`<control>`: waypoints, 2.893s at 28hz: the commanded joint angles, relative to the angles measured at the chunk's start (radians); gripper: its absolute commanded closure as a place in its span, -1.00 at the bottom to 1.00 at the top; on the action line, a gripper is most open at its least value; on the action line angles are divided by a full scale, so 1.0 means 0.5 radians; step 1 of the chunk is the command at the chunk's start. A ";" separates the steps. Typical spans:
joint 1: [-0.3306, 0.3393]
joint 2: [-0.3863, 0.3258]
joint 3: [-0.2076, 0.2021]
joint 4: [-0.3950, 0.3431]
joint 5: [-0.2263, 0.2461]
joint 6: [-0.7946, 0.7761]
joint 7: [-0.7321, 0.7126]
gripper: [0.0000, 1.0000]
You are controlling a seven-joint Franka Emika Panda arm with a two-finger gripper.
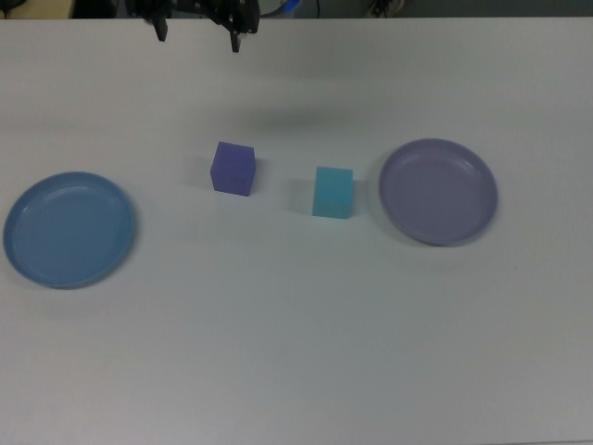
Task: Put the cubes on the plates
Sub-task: 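Move the gripper down over the purple cube, then close the gripper on the purple cube and lift it, then carry the purple cube over the lavender plate and lower it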
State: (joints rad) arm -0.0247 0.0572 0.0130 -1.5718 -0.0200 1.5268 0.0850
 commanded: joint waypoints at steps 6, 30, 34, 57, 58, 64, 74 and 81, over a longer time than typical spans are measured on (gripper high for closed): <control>-0.129 0.186 -0.020 -0.004 -0.043 0.094 -0.081 -1.00; 0.138 0.484 -0.001 -0.553 -0.251 0.766 0.035 -1.00; 0.138 0.545 -0.001 -0.559 -0.291 0.791 0.066 -1.00; 0.157 0.358 0.005 -0.376 -0.191 0.576 0.253 0.75; 0.172 0.343 0.005 -0.339 -0.151 0.546 0.253 0.75; 0.399 0.337 0.008 -0.118 0.015 0.450 0.318 0.75; 0.929 0.447 0.008 -0.115 -0.024 0.655 0.762 0.74; 1.163 0.594 0.008 -0.118 -0.312 0.938 1.121 0.71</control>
State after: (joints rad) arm 0.5001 0.3066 0.0300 -1.6384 -0.0869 1.9246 0.5421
